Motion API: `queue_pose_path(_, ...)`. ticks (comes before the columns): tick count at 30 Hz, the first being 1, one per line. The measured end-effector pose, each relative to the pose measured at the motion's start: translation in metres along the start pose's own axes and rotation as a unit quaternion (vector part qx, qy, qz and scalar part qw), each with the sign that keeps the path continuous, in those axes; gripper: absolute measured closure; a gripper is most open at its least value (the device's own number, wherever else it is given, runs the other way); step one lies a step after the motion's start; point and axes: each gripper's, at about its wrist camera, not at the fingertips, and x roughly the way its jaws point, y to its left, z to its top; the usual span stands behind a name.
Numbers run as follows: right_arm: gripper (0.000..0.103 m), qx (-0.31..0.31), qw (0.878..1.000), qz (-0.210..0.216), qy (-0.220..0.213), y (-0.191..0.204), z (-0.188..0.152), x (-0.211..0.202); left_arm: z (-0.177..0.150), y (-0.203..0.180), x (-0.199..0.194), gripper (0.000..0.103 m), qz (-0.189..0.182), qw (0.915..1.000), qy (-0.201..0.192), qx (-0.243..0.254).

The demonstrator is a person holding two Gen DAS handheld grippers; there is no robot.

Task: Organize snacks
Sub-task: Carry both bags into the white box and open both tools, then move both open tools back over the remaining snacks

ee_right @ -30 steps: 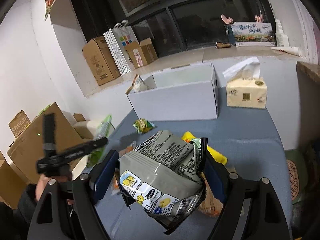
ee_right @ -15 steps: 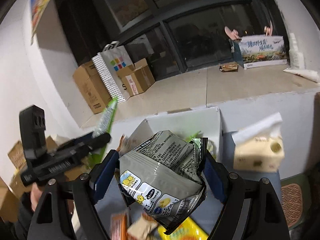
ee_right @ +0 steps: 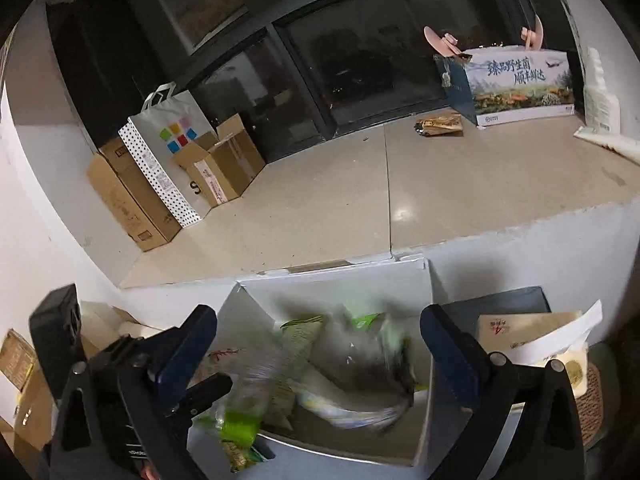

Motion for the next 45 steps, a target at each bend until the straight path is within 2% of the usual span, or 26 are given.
queue_pose_path(7,0.000,-0.021,1.000,-0.003,-0.010,0.011,-0.013,-0.020,-0.011,-0.004,-0.024,0.000,0.011,0.9998,-0.016,0.008)
queue_pose_path(13,0.000,-0.062,0.997,0.016,-0.040,0.036,-0.037,-0.068,-0.040,-0.022,-0.081,0.000,-0.003,0.9983,-0.058,0.012)
queue_pose_path(19,0.000,-0.129,0.990,0.024,-0.054,0.054,-0.111,-0.130,-0.107,-0.040,-0.138,0.000,-0.032,0.9966,-0.076,-0.007)
queue_pose_path(22,0.000,-0.155,0.987,0.018,-0.038,0.051,-0.161,-0.150,-0.152,-0.045,-0.162,0.000,-0.051,0.9954,-0.078,-0.024)
queue_pose_path(27,0.000,-0.185,0.983,0.001,0.009,0.040,-0.241,-0.164,-0.228,-0.053,-0.192,0.000,-0.050,0.9943,-0.072,-0.060)
queue_pose_path(30,0.000,-0.221,0.974,-0.015,0.054,0.033,-0.274,-0.152,-0.256,-0.056,-0.201,0.000,-0.052,0.9931,-0.067,-0.080)
queue_pose_path(32,0.000,-0.235,0.969,-0.026,0.073,0.029,-0.280,-0.140,-0.268,-0.057,-0.205,0.000,-0.055,0.9923,-0.063,-0.092)
queue_pose_path(34,0.000,-0.236,0.968,-0.025,0.086,0.025,-0.278,-0.126,-0.273,-0.056,-0.207,0.000,-0.056,0.9922,-0.063,-0.091)
queue_pose_path(38,0.000,-0.229,0.965,-0.052,0.119,0.013,-0.262,-0.084,-0.275,-0.051,-0.207,0.000,-0.049,0.9917,-0.060,-0.102)
queue_pose_path(41,0.000,-0.222,0.963,-0.048,0.148,0.010,-0.252,-0.050,-0.276,-0.048,-0.207,0.000,-0.053,0.9914,-0.062,-0.102)
queue_pose_path(45,0.000,-0.246,0.947,-0.075,0.192,0.008,-0.251,-0.010,-0.274,-0.044,-0.204,0.000,-0.052,0.9917,-0.058,-0.102)
